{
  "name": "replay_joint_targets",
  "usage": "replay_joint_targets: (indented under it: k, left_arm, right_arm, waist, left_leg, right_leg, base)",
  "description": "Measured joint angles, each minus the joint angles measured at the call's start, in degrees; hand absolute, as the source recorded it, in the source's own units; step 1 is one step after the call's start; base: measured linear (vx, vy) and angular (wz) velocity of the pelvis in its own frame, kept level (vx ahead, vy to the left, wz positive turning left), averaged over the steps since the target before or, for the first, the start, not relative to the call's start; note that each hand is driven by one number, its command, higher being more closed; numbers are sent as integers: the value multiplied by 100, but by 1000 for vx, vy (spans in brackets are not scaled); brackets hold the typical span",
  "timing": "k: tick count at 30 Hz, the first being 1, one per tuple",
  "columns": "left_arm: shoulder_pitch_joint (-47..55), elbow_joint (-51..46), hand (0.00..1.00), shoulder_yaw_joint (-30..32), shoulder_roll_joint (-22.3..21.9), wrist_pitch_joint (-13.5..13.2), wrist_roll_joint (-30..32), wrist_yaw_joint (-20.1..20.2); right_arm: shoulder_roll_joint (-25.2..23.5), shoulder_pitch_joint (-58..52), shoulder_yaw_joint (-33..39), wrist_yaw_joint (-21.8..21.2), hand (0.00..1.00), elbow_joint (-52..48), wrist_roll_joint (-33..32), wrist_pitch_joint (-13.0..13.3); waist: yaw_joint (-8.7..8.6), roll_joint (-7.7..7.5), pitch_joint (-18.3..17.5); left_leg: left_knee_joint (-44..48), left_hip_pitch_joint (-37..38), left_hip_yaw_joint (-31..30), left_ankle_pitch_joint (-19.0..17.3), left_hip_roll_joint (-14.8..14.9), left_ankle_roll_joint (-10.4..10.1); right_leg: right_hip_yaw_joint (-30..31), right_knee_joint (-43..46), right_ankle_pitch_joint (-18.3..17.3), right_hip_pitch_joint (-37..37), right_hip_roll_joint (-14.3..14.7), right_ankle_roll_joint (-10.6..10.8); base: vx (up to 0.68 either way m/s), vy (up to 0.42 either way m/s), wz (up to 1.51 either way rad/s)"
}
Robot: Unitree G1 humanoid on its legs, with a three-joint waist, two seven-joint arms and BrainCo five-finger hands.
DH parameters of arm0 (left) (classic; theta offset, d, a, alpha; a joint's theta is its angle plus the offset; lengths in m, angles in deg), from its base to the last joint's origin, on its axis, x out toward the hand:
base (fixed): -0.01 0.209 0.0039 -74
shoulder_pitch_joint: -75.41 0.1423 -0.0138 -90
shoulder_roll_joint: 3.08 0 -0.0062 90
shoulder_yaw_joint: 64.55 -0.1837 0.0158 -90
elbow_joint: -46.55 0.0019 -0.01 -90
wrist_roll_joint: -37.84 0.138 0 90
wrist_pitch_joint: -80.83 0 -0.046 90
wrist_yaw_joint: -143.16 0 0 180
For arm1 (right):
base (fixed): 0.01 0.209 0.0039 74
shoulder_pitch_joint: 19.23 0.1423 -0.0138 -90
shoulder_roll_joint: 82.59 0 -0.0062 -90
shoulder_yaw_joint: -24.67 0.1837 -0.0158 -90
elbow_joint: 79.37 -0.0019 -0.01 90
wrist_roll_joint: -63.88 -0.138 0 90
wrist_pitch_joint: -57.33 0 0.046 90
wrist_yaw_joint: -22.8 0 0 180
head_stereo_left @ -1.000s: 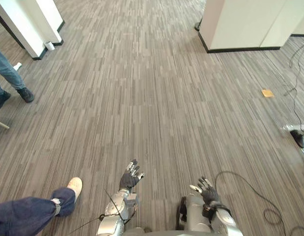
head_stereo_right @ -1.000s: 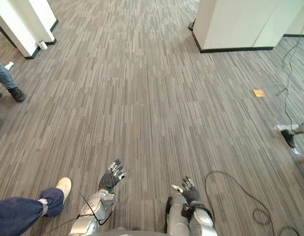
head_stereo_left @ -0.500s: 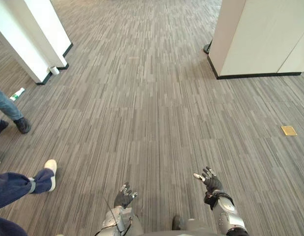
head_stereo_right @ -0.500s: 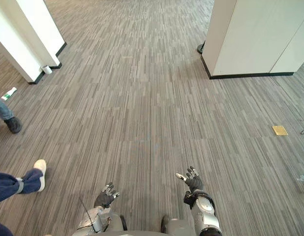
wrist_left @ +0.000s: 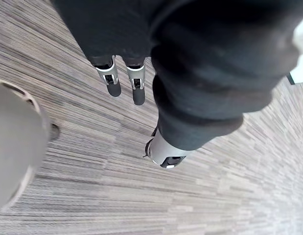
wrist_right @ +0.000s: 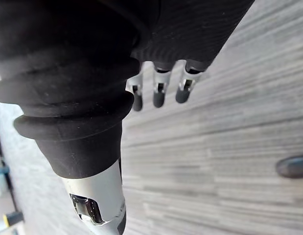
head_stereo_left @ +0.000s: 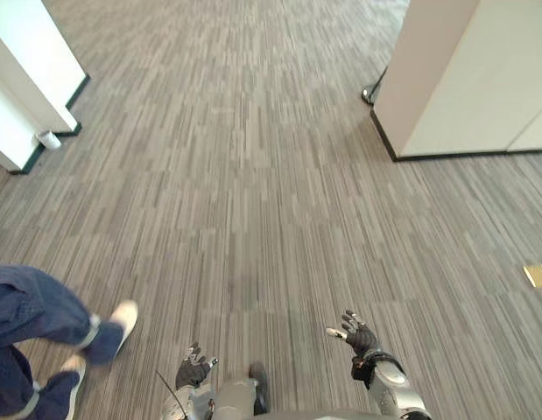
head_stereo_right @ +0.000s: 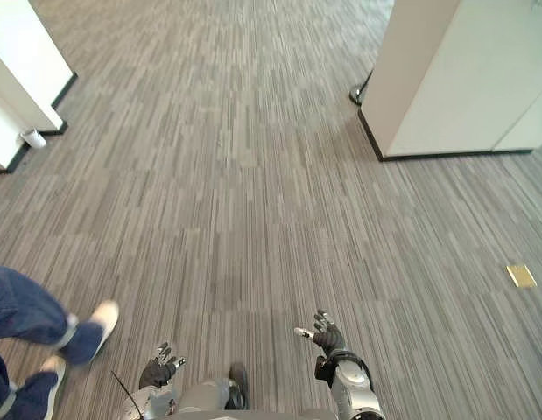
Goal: Organize washtable
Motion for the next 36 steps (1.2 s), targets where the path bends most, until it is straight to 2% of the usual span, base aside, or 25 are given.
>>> replay_joint_targets:
  k: [1,4,6,7,8,9,10,12,13,14,15,17,18,20,23,25,26,27,28,30,31,32,33,34,36]
  left_arm:
    - [-79,-10,0,-164,32,-1,0,5]
    - [-503,-30,0,-442,187,-7,0,54]
    - [-763,-30,0,-535,215,-14,40,65]
    - [-818,-42,0,-620,224,-45,97,97]
    - [-870,-38,0,-675,261,-62,103,129]
    - [-862,-24,0,-687,234,-64,104,134]
    - [-826,39,0,-757,152,-65,103,128]
    - [-677,204,0,-791,16,-67,102,131]
    - [-574,287,0,-784,-64,-35,101,131]
    - [-503,308,0,-777,-102,-4,89,134]
    - [-501,311,0,-773,-102,10,85,136]
    - [-449,292,0,-578,-83,18,83,140]
    - [-404,252,0,-555,-67,18,83,139]
    - [-277,37,0,-440,-53,1,66,148]
    - [-255,-33,0,-280,-45,-8,36,139]
    - [-129,-68,0,-170,-129,0,38,132]
    - [-30,-100,0,-87,-219,5,43,110]
    - [8,-86,0,-23,-209,9,43,107]
    - [18,-67,0,91,-213,17,42,91]
    - [75,-114,0,228,-178,-21,37,28]
    - [30,-117,0,279,-56,-33,38,3]
    - [-3,-28,0,257,2,-2,40,-1]
    - [-16,26,0,234,5,4,40,-3]
    - [-43,78,0,201,25,29,66,-1]
    - [-80,101,0,-4,52,28,85,-2]
  right_arm:
    - [6,-100,20,-5,0,-66,0,5]
    - [2,-441,122,-64,0,-238,-3,-5]
    - [14,-530,353,-53,0,-219,-71,-3]
    - [3,-545,493,-49,0,-215,-130,-6]
    - [-9,-585,540,-11,0,-217,-186,-5]
    - [14,-594,546,14,0,-207,-227,-11]
    - [46,-610,592,31,0,-214,-247,-20]
    - [81,-526,759,20,0,-233,-264,-10]
    - [129,-463,771,38,0,-234,-265,-14]
    - [102,-372,748,65,0,-230,-271,-24]
    - [90,-312,746,96,0,-225,-277,-28]
    - [-26,-153,702,176,0,-234,-282,-27]
    - [-17,-133,681,180,0,-273,-285,-23]
    - [-9,-86,578,167,0,-491,-338,-2]
    - [145,38,478,152,0,-563,-356,1]
    - [202,-17,475,149,0,-599,-351,0]
    - [278,-105,494,151,0,-573,-351,-4]
    - [273,-143,495,149,0,-528,-350,-7]
    - [267,-204,493,142,0,-431,-349,-9]
    - [147,-240,491,143,0,-295,-326,-25]
    - [41,-231,492,142,0,-199,-327,-25]
    - [-7,-224,466,133,0,-97,-328,-58]
    - [-31,-207,456,130,0,-59,-328,-62]
    - [-30,-155,419,121,0,6,-325,-60]
    - [9,-147,428,116,0,-4,-327,-42]
  waist:
    - [-137,156,54]
    - [-465,76,175]
    - [-588,14,243]
    - [-696,-100,253]
    - [-711,-257,239]
    - [-693,-255,244]
    - [-693,-159,187]
    - [-650,295,183]
    - [-593,595,185]
    - [-490,689,242]
    - [-449,762,285]
    - [-246,500,491]
    - [-197,393,495]
    - [-140,278,483]
    - [-46,287,475]
    - [-32,426,390]
    - [-12,566,288]
    - [20,575,233]
    - [107,459,73]
    - [110,131,-128]
    - [68,-135,-94]
    - [26,-206,-88]
    - [-33,-201,-77]
    - [-78,-67,20]
    - [-166,133,82]
  left_leg:
    - [-299,436,-146,-116,1,-16]
    - [-460,1065,-535,-406,-5,-84]
    - [-554,1434,-753,-645,16,-132]
    - [-704,1694,-877,-673,-28,-164]
    - [-665,1929,-1032,-753,-124,-289]
    - [-543,2030,-1091,-845,-114,-367]
    - [41,1986,-1156,-920,84,-333]
    - [2023,1292,-1159,-647,522,-770]
    - [3358,709,-1166,325,935,-1463]
    - [4619,169,-1015,819,1338,-1615]
    - [5215,-46,-886,770,1519,-1532]
    - [6309,-668,-284,272,1833,-835]
    - [6248,-867,-140,213,1828,-755]
    - [5421,-1520,166,108,1760,-680]
    - [2484,-2081,399,94,1451,-841]
    - [193,-2086,261,602,1258,-1410]
    - [-143,-2164,236,691,1243,-1296]
    - [6,-2138,212,1124,1193,-957]
    - [118,-2105,244,1475,1043,-670]
    - [403,-1995,295,1388,655,-262]
    - [647,-1785,391,963,367,-66]
    - [782,-1477,376,556,203,25]
    - [761,-1279,350,401,140,50]
    - [515,-618,271,123,43,47]
    - [89,98,144,-12,34,27]
  right_leg:
    - [-329,-13,-341,-435,104,-40]
    - [-699,-1350,-674,-1316,347,152]
    - [-772,-3371,-271,-1586,476,296]
    - [-818,-4733,134,-1580,432,566]
    - [-728,-5025,210,-1721,322,564]
    - [-581,-4890,528,-1735,362,296]
    - [-472,-4538,1038,-1707,519,-157]
    - [-652,-4092,851,-1520,721,-382]
    - [-751,-4014,490,-1257,1004,-511]
    - [-734,-4070,192,-878,1260,-645]
    - [-727,-4146,69,-591,1367,-688]
    - [-503,-4691,-211,621,1541,-738]
    - [-439,-4857,-223,843,1544,-688]
    - [-279,-5334,-290,1370,1554,-585]
    - [-66,-5796,-467,1952,1519,-315]
    - [45,-6000,-795,2371,1496,-93]
    - [152,-6042,-1038,2682,1477,167]
    - [190,-5881,-1176,2750,1369,280]
    - [202,-5390,-1314,2584,1140,459]
    - [334,-3524,-1273,1835,604,459]
    - [468,-2218,-705,1361,266,458]
    - [536,-1221,523,1001,96,575]
    - [523,-771,682,813,32,543]
    - [323,38,242,322,-28,138]
    - [-107,117,-242,-76,54,0]
  base:
    - [717,22,38]
    - [623,-123,75]
    - [658,-254,81]
    - [694,-334,94]
    - [707,-360,94]
    - [758,-396,68]
    - [764,-449,38]
    - [736,-445,10]
    - [905,-460,-30]
    - [914,-443,-33]
    - [896,-420,-33]
    - [601,-274,-37]
    - [609,-261,-44]
    - [608,-216,-42]
    - [667,-90,-47]
    - [772,55,-48]
    - [732,136,-53]
    - [753,198,-52]
    - [760,221,-40]
    - [787,213,-20]
    - [815,172,23]
    - [787,149,31]
    - [888,135,19]
    - [709,102,4]
    - [685,83,18]
